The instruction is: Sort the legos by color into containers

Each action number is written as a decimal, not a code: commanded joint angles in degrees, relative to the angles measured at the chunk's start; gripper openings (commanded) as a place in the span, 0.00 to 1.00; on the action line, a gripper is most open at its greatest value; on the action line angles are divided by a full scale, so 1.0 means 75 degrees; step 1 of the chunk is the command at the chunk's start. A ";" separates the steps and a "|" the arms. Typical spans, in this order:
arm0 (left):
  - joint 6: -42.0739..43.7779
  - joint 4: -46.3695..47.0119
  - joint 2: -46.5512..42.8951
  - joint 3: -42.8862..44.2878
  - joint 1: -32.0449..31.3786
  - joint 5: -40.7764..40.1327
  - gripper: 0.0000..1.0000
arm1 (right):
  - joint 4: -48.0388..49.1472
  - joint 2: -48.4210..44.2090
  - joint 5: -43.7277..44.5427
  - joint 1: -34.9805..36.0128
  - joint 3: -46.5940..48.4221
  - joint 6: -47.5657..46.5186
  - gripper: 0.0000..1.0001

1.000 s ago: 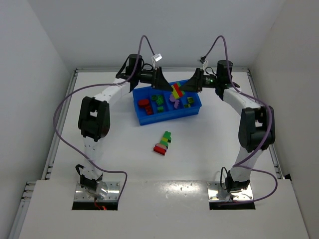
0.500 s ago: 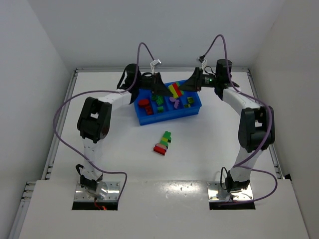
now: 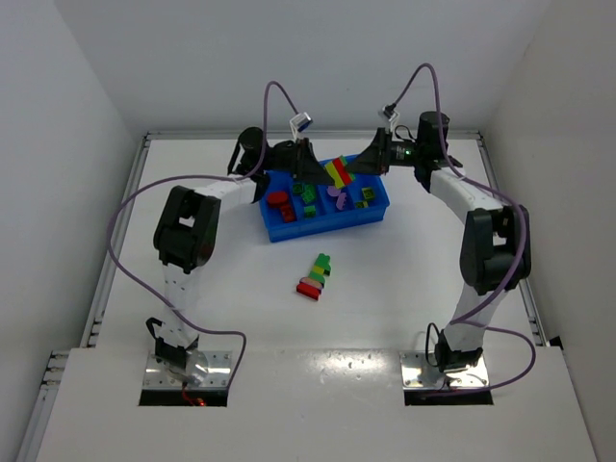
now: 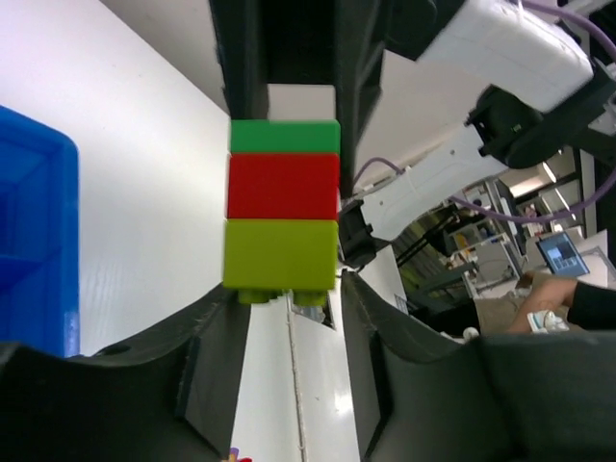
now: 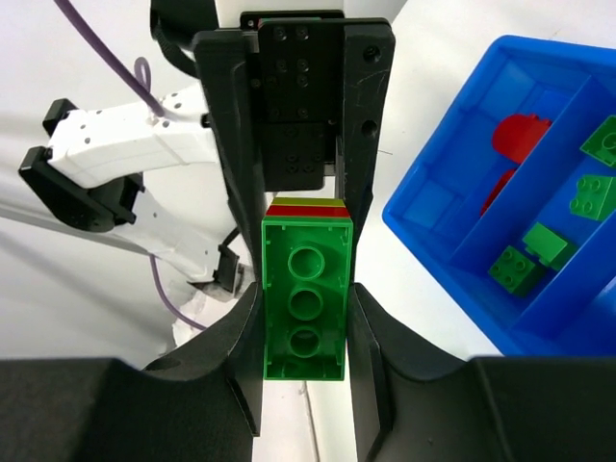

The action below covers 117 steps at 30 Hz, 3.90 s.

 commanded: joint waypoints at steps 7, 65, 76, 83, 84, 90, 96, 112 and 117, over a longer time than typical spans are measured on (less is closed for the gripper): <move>0.5478 -0.6418 -0.0465 0.1812 -0.0121 -0.0964 0.30 | 0.0254 -0.0262 -0.0005 0.0284 -0.0066 -0.0125 0.00; 0.8078 -1.0248 -0.3606 0.0945 0.0042 -0.8548 0.00 | -0.4130 0.0334 0.5844 0.1314 0.1878 -0.3981 0.00; 0.7879 -1.0318 -0.3547 0.0781 0.1214 -0.6590 0.00 | -0.3883 0.1799 0.5304 0.1831 0.2802 -0.3582 0.00; 0.8112 -1.0482 -0.3395 0.0851 0.1215 -0.6333 0.00 | -0.3883 0.2326 0.5492 0.2077 0.3121 -0.3511 0.11; 0.8113 -1.0483 -0.3314 0.0851 0.1284 -0.6262 0.00 | -0.3883 0.2327 0.5596 0.2147 0.3121 -0.3511 0.22; 0.8113 -1.0553 -0.3056 0.0851 0.1436 -0.5420 0.00 | -0.3801 0.2479 0.5329 0.2147 0.3191 -0.3511 0.69; 0.8254 -1.0553 -0.2985 0.0851 0.1437 -0.4563 0.00 | -0.3358 0.2281 0.3761 0.1692 0.3157 -0.3686 0.80; 0.8476 -1.0412 -0.2610 0.0710 0.1050 -0.1856 0.00 | -0.0250 0.1367 -0.0836 0.0764 0.2371 -0.1695 0.76; 0.8312 -1.0236 -0.2539 0.0710 0.0887 -0.1598 0.00 | -0.0180 0.1202 -0.0976 0.1057 0.2289 -0.1520 0.76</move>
